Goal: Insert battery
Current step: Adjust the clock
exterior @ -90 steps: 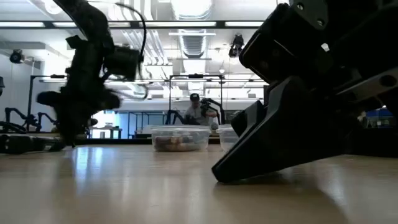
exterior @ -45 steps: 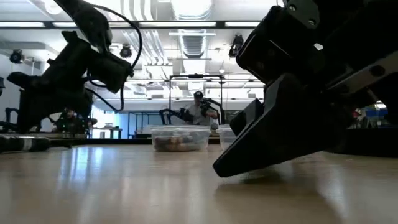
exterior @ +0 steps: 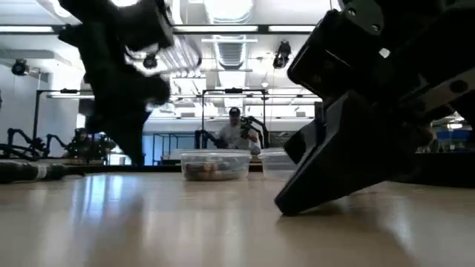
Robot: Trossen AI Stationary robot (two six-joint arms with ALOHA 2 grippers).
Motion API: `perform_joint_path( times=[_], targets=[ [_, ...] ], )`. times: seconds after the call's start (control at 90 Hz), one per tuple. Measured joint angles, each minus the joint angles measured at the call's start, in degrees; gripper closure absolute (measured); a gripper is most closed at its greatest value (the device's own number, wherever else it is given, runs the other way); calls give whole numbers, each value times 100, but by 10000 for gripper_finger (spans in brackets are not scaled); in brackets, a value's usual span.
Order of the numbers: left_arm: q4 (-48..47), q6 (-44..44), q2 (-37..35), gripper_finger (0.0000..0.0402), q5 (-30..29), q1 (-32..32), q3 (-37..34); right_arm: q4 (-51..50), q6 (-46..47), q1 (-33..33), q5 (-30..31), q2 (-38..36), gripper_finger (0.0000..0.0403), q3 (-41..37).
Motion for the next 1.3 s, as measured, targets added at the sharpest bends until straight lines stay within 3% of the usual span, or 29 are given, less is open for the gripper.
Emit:
perform_joint_path(
  times=[0.144, 0.356, 0.478, 0.622, 0.911, 1.067, 1.3],
  targets=[
    [1001, 417, 2, 399, -787, -706, -32, -1429, 304, -26, 1067, -713, 403, -11],
    [1788, 531, 4, 399, -2157, -1332, -43, -4659, 1690, -8, 1616, -2104, 403, 6],
    [1930, 630, 179, 400, -2252, -1336, -102, -5759, 2276, -7, 2165, -2732, 403, 8],
    [2203, 689, 702, 400, -2303, -1259, -119, -6190, 2371, -98, 3226, -2962, 403, 11],
    [3463, 620, 2108, 401, -2141, -876, -117, -5979, 2094, -946, 2081, -2466, 403, 13],
    [3657, 542, 2230, 400, -2143, -707, -104, -5829, 1756, -1414, 1870, -1928, 403, 15],
    [3654, 1214, 2171, 401, -2003, -49, -104, -4907, 667, -2186, 1680, -1388, 403, 153]
  ],
)
